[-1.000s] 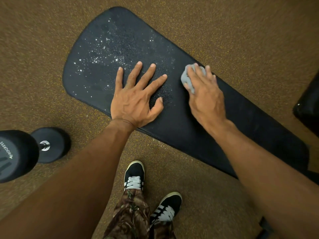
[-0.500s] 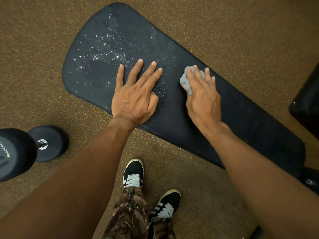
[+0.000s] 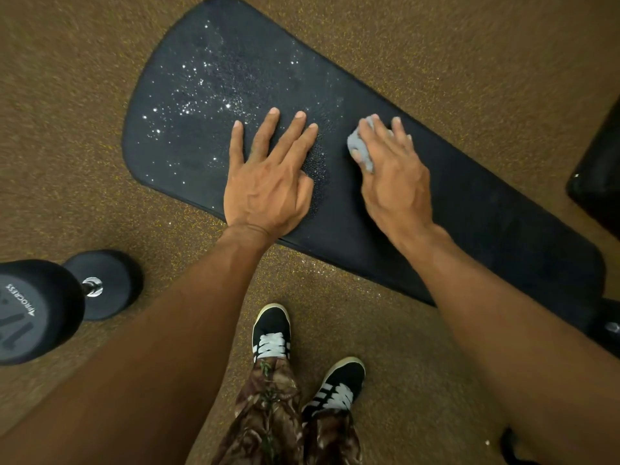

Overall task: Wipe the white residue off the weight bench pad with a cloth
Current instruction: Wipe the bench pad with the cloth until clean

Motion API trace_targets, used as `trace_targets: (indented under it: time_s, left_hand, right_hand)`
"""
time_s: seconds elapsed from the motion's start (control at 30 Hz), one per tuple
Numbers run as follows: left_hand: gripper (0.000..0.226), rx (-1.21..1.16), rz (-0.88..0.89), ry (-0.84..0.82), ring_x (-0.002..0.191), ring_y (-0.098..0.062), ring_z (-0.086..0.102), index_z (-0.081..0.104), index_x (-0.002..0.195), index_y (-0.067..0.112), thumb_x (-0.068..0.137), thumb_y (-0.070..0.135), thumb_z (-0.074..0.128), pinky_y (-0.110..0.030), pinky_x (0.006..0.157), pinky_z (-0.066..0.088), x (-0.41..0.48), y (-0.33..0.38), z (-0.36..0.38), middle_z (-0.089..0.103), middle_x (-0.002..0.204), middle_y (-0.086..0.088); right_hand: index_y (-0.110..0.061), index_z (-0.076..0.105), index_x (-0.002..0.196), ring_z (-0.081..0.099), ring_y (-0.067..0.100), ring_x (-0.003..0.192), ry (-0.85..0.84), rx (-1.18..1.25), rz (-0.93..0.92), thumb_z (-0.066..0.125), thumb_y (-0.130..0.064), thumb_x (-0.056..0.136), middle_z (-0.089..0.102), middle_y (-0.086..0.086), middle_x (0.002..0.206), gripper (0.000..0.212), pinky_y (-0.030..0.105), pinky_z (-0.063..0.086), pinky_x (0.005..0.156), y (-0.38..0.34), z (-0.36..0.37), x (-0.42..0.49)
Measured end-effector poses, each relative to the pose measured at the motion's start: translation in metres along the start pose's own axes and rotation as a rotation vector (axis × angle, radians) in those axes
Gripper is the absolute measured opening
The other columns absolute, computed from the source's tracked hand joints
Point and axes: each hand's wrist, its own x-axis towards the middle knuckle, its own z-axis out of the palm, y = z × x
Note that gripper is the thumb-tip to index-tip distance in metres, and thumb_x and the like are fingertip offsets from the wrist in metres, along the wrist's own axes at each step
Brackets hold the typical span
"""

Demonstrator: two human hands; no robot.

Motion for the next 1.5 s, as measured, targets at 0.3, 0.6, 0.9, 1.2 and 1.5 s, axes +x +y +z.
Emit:
trace_targets:
  time_s: [0.3, 0.6, 0.9, 1.2, 1.5]
  left_hand:
    - [0.046, -0.155, 0.016, 0.166, 0.147, -0.026, 0.038, 0.059, 0.137, 0.023, 0.092, 0.023, 0.047, -0.061, 0.12, 0.02, -0.001, -0.006, 0.002, 0.052, 0.151, 0.003]
    - [0.039, -0.067, 0.044, 0.122, 0.139, -0.029, 0.045, 0.061, 0.133, 0.027, 0.097, 0.028, 0.046, -0.059, 0.116, 0.028, 0.002, -0.032, -0.005, 0.055, 0.148, 0.002]
    - [0.039, -0.051, 0.045, 0.146, 0.142, -0.026, 0.041, 0.057, 0.137, 0.03, 0.101, 0.03, 0.043, -0.055, 0.119, 0.024, -0.003, -0.032, 0.001, 0.05, 0.152, 0.006]
    - [0.038, -0.055, 0.045, 0.194, 0.14, -0.026, 0.045, 0.06, 0.133, 0.029, 0.098, 0.028, 0.046, -0.055, 0.118, 0.027, -0.002, -0.031, 0.002, 0.054, 0.149, 0.007]
    - [0.038, -0.05, 0.029, 0.185, 0.14, -0.025, 0.045, 0.061, 0.133, 0.03, 0.098, 0.029, 0.046, -0.054, 0.118, 0.027, -0.003, -0.03, 0.002, 0.054, 0.148, 0.008]
  right_hand:
    - [-0.019, 0.031, 0.156, 0.024, 0.034, 0.151, -0.105, -0.341, -0.249, 0.05, -0.027, 0.101, 0.034, 0.001, 0.161, 0.059, 0.057, 0.027, 0.118, 0.01, -0.003, -0.052]
    - [-0.013, 0.039, 0.153, 0.018, 0.039, 0.152, -0.03, -0.114, -0.045, 0.042, -0.032, 0.105, 0.036, 0.005, 0.16, 0.051, 0.059, 0.019, 0.121, -0.051, 0.023, -0.021]
    - [-0.013, 0.034, 0.154, 0.024, 0.041, 0.149, -0.087, -0.255, -0.075, 0.026, -0.018, 0.092, 0.037, 0.008, 0.16, 0.063, 0.056, 0.021, 0.121, 0.005, -0.006, -0.026]
    - [-0.011, 0.042, 0.151, 0.023, 0.038, 0.15, -0.094, -0.156, -0.275, 0.053, -0.011, 0.097, 0.04, 0.007, 0.158, 0.054, 0.057, 0.023, 0.121, -0.016, 0.01, -0.05]
    - [-0.007, 0.049, 0.146, 0.032, 0.044, 0.145, 0.01, -0.044, -0.026, 0.041, -0.012, 0.092, 0.05, 0.013, 0.15, 0.054, 0.058, 0.024, 0.12, -0.038, 0.013, -0.018]
